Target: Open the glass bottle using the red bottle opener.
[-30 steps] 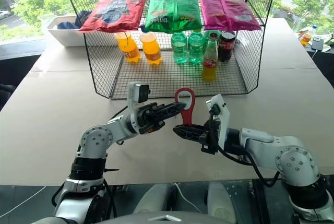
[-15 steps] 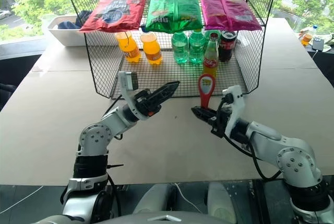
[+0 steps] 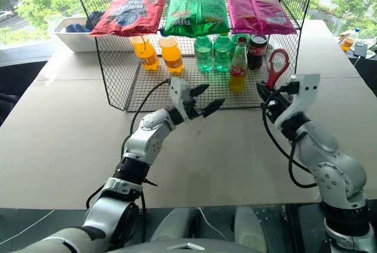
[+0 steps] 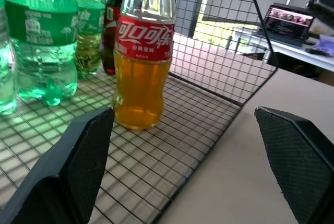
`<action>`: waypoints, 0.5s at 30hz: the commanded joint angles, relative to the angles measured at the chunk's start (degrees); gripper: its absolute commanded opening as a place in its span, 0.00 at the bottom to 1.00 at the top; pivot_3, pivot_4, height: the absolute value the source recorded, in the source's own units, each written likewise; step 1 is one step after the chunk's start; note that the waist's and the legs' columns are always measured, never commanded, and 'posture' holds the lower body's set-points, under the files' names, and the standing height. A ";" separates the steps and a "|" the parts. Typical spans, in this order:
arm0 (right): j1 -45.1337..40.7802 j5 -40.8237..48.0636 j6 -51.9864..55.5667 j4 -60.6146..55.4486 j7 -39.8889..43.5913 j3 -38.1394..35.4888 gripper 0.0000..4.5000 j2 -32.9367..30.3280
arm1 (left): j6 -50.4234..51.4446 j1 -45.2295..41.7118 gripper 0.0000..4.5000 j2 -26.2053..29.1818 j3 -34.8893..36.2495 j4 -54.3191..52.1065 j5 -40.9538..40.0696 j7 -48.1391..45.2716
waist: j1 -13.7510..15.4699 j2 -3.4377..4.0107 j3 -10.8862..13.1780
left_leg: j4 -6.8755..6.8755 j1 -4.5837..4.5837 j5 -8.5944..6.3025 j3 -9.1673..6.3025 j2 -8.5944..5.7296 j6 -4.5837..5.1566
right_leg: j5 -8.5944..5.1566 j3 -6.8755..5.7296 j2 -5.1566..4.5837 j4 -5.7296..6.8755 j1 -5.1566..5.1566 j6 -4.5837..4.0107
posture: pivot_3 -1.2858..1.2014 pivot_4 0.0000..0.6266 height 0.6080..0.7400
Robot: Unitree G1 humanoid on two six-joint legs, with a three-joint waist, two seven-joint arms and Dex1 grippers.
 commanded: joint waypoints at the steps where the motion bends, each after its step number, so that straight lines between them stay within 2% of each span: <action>1: -0.42 -1.94 -1.03 -1.36 1.10 -1.41 0.00 0.51 | -12.77 -4.58 0.99 -3.40 0.19 9.44 3.87 1.32 | 0.26 0.00 0.00 | 0.00 -0.02 0.00 0.00 -0.02 0.00 | 0.00 0.00 -0.01 -0.01 -0.01 0.00 | 0.52 0.24 1.00; 7: 1.59 -3.23 -0.61 -3.70 0.43 -2.18 0.00 1.91 | -24.18 -13.96 0.99 -8.34 0.12 26.85 10.19 7.94 | 0.67 -0.03 0.02 | 0.02 -0.04 0.00 -0.02 -0.10 0.02 | 0.00 -0.04 -0.02 -0.02 0.00 0.01 | 0.52 0.24 1.00; 10: 2.43 -3.86 -0.30 -4.89 -0.05 -2.42 0.00 2.36 | -26.80 -19.28 0.99 -9.65 -0.10 34.67 15.35 18.60 | 0.61 -0.05 0.03 | 0.03 -0.04 0.00 -0.01 -0.12 0.03 | 0.00 -0.03 -0.02 0.01 0.00 0.02 | 0.52 0.24 1.00; 15: 3.16 -4.47 0.14 -6.13 -0.77 -3.61 0.00 2.41 | -28.01 -24.98 0.99 -12.88 1.33 42.29 16.67 23.87 | 0.58 -0.06 0.04 | 0.03 -0.03 0.00 -0.01 -0.16 0.03 | 0.00 -0.03 -0.01 0.06 0.00 0.03 | 0.52 0.24 1.00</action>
